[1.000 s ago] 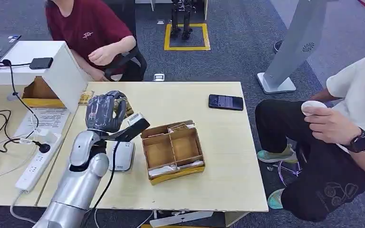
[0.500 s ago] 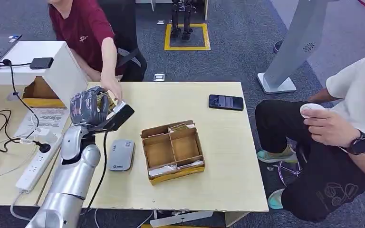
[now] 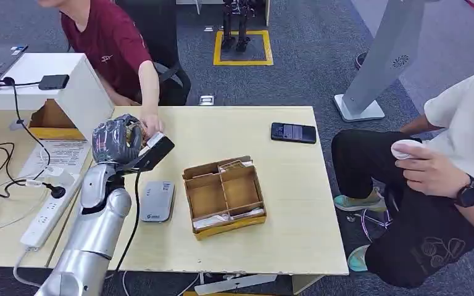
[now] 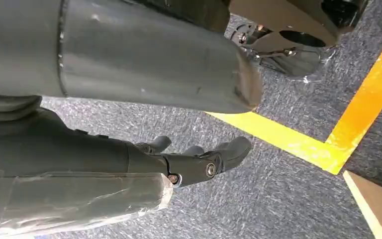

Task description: Pass the card to the sensor for recognition and then transmit it.

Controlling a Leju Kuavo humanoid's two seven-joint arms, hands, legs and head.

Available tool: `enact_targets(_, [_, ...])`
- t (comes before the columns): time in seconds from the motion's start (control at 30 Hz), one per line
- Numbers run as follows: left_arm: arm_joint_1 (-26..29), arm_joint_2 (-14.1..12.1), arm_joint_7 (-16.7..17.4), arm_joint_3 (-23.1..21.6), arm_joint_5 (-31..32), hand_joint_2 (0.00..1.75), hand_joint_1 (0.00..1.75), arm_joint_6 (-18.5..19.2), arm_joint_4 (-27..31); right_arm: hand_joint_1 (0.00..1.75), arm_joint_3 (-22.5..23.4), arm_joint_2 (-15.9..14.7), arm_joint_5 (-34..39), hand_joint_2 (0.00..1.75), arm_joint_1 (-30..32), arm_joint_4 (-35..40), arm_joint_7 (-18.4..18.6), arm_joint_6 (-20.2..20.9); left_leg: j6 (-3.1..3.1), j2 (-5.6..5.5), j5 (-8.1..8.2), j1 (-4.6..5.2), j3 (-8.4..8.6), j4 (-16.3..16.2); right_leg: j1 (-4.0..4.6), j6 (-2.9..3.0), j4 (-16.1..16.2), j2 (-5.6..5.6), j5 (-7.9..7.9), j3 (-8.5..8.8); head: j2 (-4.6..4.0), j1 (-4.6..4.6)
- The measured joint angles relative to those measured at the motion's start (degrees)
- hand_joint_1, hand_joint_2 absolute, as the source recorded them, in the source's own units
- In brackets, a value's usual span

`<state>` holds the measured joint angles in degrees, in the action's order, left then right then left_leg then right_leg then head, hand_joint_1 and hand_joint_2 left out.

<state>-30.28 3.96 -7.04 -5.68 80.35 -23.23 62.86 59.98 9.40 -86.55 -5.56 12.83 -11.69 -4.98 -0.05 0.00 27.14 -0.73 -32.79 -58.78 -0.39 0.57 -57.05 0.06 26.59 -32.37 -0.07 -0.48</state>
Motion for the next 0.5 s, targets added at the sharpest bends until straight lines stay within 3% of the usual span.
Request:
enact_targets(0.03, [0.01,0.00,0.04,0.00,0.18,1.75,0.00,-0.11,-0.02,0.00,0.00,-0.02,0.00,0.00,0.00,0.00,0.15,0.00,0.00,0.00,0.00,0.00,0.00,0.00,0.00,0.00,0.00,0.00,0.00,0.00,0.00,0.00])
enact_targets(0.5, [0.20,0.85,1.92,1.22,2.97,1.75,0.00,-2.82,0.50,0.00,0.02,-0.42,0.02,0.00,0.01,0.00,0.55,-0.11,0.00,-0.01,0.00,0.00,-0.02,0.00,0.00,0.00,0.00,-0.01,0.00,0.01,0.00,0.00])
